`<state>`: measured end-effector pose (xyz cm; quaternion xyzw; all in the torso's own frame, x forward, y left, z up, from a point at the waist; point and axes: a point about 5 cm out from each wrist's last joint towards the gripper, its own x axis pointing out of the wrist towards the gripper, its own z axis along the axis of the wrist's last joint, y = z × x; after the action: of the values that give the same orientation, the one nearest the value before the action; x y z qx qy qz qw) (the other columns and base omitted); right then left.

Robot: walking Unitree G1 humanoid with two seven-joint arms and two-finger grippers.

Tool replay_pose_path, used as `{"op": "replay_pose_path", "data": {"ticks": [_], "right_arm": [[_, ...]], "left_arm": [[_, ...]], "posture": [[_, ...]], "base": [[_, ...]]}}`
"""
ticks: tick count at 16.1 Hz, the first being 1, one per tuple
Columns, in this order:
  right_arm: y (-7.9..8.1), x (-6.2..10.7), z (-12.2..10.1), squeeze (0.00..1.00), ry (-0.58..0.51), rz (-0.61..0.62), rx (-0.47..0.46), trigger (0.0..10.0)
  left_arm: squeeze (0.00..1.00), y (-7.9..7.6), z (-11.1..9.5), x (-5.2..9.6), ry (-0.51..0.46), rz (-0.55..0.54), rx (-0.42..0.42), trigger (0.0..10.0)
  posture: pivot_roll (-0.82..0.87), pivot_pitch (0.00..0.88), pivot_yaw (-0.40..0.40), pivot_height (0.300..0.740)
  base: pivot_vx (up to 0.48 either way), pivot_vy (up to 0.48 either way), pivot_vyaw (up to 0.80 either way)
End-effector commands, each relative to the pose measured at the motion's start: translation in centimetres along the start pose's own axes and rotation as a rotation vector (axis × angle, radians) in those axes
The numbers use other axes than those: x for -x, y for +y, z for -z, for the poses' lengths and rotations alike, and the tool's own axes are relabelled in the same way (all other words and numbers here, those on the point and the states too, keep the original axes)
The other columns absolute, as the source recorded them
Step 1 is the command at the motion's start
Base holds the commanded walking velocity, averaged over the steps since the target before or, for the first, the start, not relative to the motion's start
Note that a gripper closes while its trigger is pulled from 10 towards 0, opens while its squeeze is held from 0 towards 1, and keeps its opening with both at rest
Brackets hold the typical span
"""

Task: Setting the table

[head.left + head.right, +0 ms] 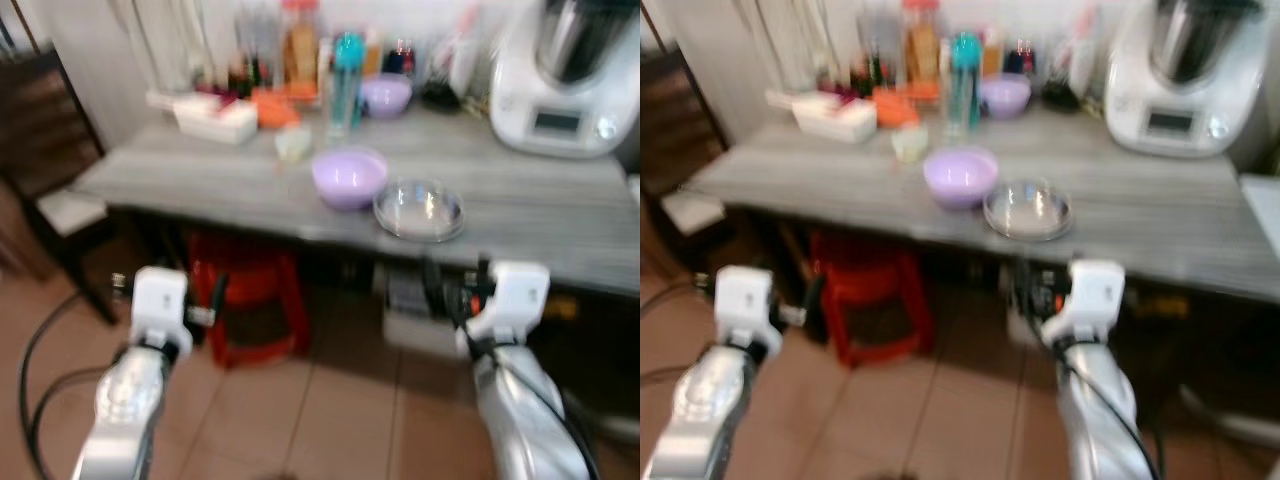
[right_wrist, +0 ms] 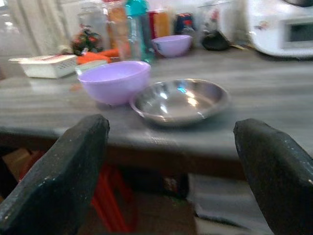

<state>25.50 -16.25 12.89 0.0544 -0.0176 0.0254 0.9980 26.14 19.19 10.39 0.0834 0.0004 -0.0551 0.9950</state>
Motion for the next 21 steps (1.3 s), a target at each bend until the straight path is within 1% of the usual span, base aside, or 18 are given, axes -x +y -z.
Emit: {"op": "replay_pose_path", "data": {"ticks": [1,4,7,8,13,14,17,21], "right_arm": [[0.1,-0.1,-0.4,0.00,-0.016,0.000,-0.016,10.0],[0.1,-0.2,-0.4,0.00,-0.016,-0.001,-0.018,10.0],[0.2,-0.2,-0.4,0.00,-0.014,-0.005,-0.025,10.0],[0.2,-0.3,-0.3,0.00,-0.009,0.000,-0.048,10.0],[0.0,-0.7,-0.3,0.00,0.001,0.004,-0.050,10.0],[0.0,-0.8,-0.2,0.00,0.001,0.004,-0.052,10.0],[0.0,-1.0,-0.3,0.00,-0.005,0.000,-0.051,10.0],[0.0,-1.1,-0.3,0.00,-0.001,-0.003,-0.047,10.0]], "left_arm": [[0.00,0.3,-0.4,-0.2,-0.017,0.001,-0.018,10.0],[0.00,0.2,-0.4,-0.3,-0.023,0.012,-0.008,10.0],[0.00,-0.2,-0.6,-0.4,-0.041,0.039,0.013,10.0],[0.00,-0.3,-0.6,-0.4,-0.040,0.042,0.015,10.0],[0.00,-1.1,-0.8,-0.6,-0.048,0.082,0.008,10.0],[0.00,-1.3,-0.8,-0.6,-0.049,0.092,0.012,10.0],[0.00,-1.6,-0.8,-0.7,-0.051,0.108,0.020,10.0],[0.00,-1.8,-0.9,-0.7,-0.053,0.127,0.024,10.0]], "posture": [[0.00,0.000,0.026,0.740],[0.00,0.000,0.025,0.740],[0.00,0.000,0.023,0.740],[0.00,0.000,0.023,0.740],[0.00,0.000,0.018,0.740],[0.00,0.000,0.019,0.740],[0.00,0.000,0.018,0.740],[0.00,0.000,0.016,0.740]], "base": [[-0.322,0.000,0.00],[-0.300,0.000,0.00],[0.000,0.000,0.00],[0.000,0.000,0.00],[0.000,0.000,0.00],[0.000,0.000,-0.49],[0.000,0.000,0.00],[0.000,-0.334,-0.10]]}}
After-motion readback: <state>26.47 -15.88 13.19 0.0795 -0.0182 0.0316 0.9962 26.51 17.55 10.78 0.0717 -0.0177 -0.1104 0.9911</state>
